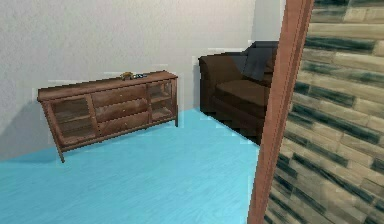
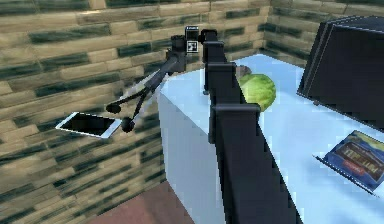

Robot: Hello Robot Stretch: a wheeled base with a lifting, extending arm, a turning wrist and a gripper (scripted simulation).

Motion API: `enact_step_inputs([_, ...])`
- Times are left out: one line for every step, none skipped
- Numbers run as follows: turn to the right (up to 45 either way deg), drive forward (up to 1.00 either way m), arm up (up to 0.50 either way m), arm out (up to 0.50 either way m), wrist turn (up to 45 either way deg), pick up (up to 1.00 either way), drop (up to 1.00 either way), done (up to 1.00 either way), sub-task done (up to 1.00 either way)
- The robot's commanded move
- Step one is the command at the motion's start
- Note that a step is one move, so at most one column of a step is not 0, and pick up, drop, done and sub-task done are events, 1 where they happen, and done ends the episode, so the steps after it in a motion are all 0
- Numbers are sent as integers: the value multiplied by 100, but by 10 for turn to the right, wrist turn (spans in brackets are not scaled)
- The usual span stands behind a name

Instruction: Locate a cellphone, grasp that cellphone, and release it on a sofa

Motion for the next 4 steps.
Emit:
enact_step_inputs([0, 0, 0, -46, 0, 0, 0, 0, 0])
enact_step_inputs([0, 95, 0, 0, 0, 0, 0, 0, 0])
enact_step_inputs([30, 0, 0, 0, 0, 0, 0, 0, 0])
enact_step_inputs([30, 0, 0, 0, 0, 0, 0, 0, 0])
